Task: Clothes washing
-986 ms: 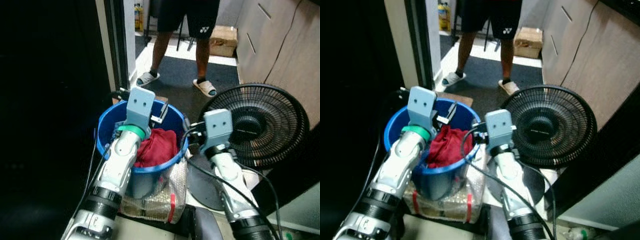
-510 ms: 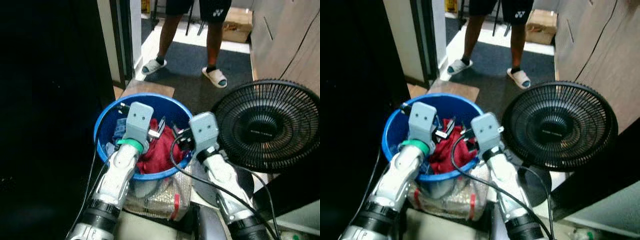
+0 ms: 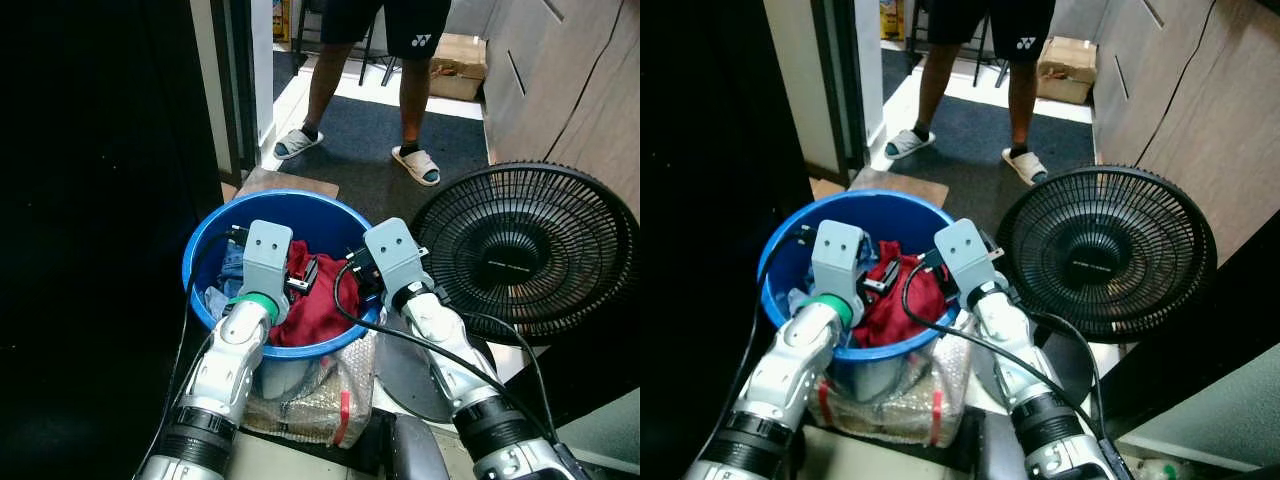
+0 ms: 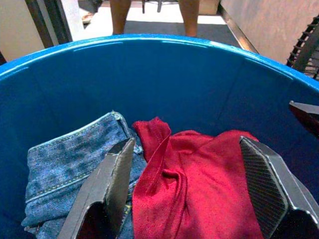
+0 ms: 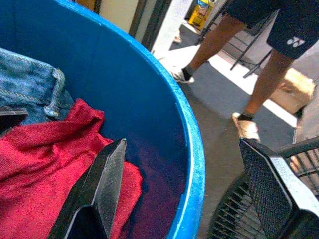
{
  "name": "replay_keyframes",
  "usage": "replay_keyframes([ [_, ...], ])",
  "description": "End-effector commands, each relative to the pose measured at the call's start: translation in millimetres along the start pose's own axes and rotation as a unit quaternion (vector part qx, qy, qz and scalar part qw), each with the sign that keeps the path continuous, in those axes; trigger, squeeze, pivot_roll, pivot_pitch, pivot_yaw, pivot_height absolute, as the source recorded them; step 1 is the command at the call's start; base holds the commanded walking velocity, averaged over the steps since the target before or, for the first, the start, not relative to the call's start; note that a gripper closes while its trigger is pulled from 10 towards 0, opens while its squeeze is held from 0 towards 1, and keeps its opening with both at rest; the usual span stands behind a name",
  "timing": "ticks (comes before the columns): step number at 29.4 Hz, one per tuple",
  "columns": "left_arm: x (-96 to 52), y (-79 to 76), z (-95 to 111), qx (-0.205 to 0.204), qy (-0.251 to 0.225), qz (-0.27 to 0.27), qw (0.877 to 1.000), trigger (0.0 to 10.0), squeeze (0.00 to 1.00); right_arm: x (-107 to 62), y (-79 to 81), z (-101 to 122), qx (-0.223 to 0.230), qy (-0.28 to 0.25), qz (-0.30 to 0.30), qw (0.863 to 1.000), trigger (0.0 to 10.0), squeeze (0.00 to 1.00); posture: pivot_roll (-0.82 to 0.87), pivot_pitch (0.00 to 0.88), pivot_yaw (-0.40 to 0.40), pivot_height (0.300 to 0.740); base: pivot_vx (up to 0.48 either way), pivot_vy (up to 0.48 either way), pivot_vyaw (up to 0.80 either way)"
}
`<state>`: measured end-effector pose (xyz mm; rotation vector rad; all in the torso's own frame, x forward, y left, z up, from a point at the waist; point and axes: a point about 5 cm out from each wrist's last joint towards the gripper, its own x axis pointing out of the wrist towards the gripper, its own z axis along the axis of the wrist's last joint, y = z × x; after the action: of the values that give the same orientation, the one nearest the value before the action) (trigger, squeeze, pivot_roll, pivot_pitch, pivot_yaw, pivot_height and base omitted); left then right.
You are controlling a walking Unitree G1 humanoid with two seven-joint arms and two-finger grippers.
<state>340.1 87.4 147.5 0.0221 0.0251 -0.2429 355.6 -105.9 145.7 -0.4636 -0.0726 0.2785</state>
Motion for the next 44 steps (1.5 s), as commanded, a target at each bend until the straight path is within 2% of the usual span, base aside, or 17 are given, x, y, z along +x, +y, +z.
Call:
replay_keyframes([
  [1, -3.2, 0.3, -8.5, -0.008, 0.018, 0.004, 1.0, 10.0, 0.0, -12.5, 13.5, -41.8, -0.015, 0.091, 0.026, 0.995, 10.0, 0.0, 0.09, 0.068, -0.016, 0.478, 0.0, 0.0, 0.0],
  [5, -4.4, 0.7, -6.9, -0.027, 0.019, 0.004, 0.999, 10.0, 0.0, -11.6, 16.6, -48.3, -0.043, 0.111, 0.037, 0.992, 10.0, 0.0, 0.09, 0.069, -0.015, 0.478, 0.0, 0.0, 0.0],
  [8, -8.3, -8.7, 9.8, -0.106, -0.007, -0.037, 0.994, 10.0, 0.0, -8.8, 20.3, -49.7, -0.076, 0.112, 0.047, 0.99, 10.0, 0.0, 0.09, 0.07, -0.012, 0.478, 0.0, 0.0, 0.0],
  [11, -10.3, -13.0, 19.2, -0.132, -0.019, -0.058, 0.989, 10.0, 0.0, -7.1, 22.4, -48.0, -0.072, 0.109, 0.052, 0.99, 10.0, 0.0, 0.09, 0.07, -0.012, 0.478, 0.0, 0.0, 0.0],
  [12, -10.3, -13.0, 19.2, -0.132, -0.019, -0.058, 0.989, 10.0, 0.0, -7.1, 22.4, -48.0, -0.072, 0.109, 0.052, 0.99, 10.0, 0.0, 0.09, 0.07, -0.012, 0.478, 0.0, 0.0, 0.0],
  [13, -13.3, -17.5, 21.5, -0.131, -0.007, -0.073, 0.989, 10.0, 0.0, -7.7, 29.9, -47.6, 0.006, 0.123, 0.066, 0.99, 10.0, 0.0, 0.11, 0.072, -0.018, 0.478, 0.0, 0.0, 0.0],
  [14, -14.4, -18.5, 20.4, -0.135, 0.001, -0.074, 0.988, 10.0, 0.0, -8.5, 33.0, -47.9, 0.045, 0.13, 0.072, 0.988, 10.0, 0.0, 0.11, 0.072, -0.018, 0.478, 0.0, 0.0, 0.0],
  [19, -16.0, -17.7, 17.9, -0.142, 0.012, -0.066, 0.988, 10.0, 0.0, -10.7, 35.1, -48.5, 0.109, 0.132, 0.069, 0.983, 10.0, 0.0, 0.1, 0.073, -0.018, 0.478, 0.0, 0.0, 0.0],
  [23, -15.3, -18.0, 24.5, -0.148, -0.005, -0.063, 0.987, 10.0, 0.0, -14.3, 34.4, -49.6, 0.099, 0.119, 0.072, 0.985, 10.0, 0.0, 0.1, 0.073, -0.018, 0.478, 0.0, 0.0, 0.0],
  [26, -13.3, -23.8, 48.4, -0.141, -0.056, -0.083, 0.985, 10.0, 0.0, -24.7, 33.6, -39.0, 0.052, 0.032, 0.084, 0.995, 10.0, 0.0, 0.09, 0.069, -0.017, 0.478, 0.0, 0.0, 0.0],
  [28, -12.7, -25.5, 49.4, -0.128, -0.053, -0.089, 0.986, 10.0, 0.0, -26.7, 33.5, -35.0, 0.042, 0.013, 0.085, 0.995, 10.0, 0.0, 0.09, 0.065, -0.013, 0.478, 0.0, 0.0, 0.0],
  [30, -12.0, -25.6, 44.0, -0.116, -0.037, -0.09, 0.988, 10.0, 0.0, -28.7, 33.9, -29.7, 0.045, -0.006, 0.087, 0.995, 10.0, 0.0, 0.08, 0.063, -0.008, 0.478, 0.0, 0.0, 0.0],
  [31, -11.5, -21.3, 28.0, -0.087, 0.007, -0.074, 0.993, 10.0, 0.0, -30.5, 32.9, -24.4, 0.05, -0.019, 0.082, 0.995, 10.0, 0.0, 0.08, 0.058, -0.003, 0.478, 0.0, 0.0, 0.0],
  [33, -11.6, -18.3, 20.2, -0.072, 0.027, -0.062, 0.995, 10.0, 0.0, -30.8, 31.8, -22.9, 0.051, -0.022, 0.077, 0.995, 10.0, 0.0, 0.08, 0.058, -0.003, 0.478, 0.0, 0.0, 0.0],
  [34, -12.7, -12.0, 5.0, -0.057, 0.068, -0.04, 0.995, 10.0, 0.0, -30.5, 30.4, -22.1, 0.053, -0.022, 0.07, 0.996, 10.0, 0.0, 0.07, 0.056, -0.001, 0.478, 0.0, 0.0, 0.0],
  [36, -19.7, -1.4, -15.0, -0.058, 0.116, -0.016, 0.991, 10.0, 0.0, -29.4, 29.0, -20.5, 0.059, -0.022, 0.062, 0.996, 10.0, 0.0, 0.07, 0.055, -0.002, 0.478, 0.0, 0.0, 0.0],
  [44, -30.3, 18.7, -37.2, -0.058, 0.179, 0.04, 0.981, 10.0, 0.0, -29.4, 31.0, -18.3, 0.061, -0.029, 0.067, 0.996, 10.0, 0.0, 0.09, 0.058, -0.01, 0.478, 0.0, 0.0, 0.0],
])
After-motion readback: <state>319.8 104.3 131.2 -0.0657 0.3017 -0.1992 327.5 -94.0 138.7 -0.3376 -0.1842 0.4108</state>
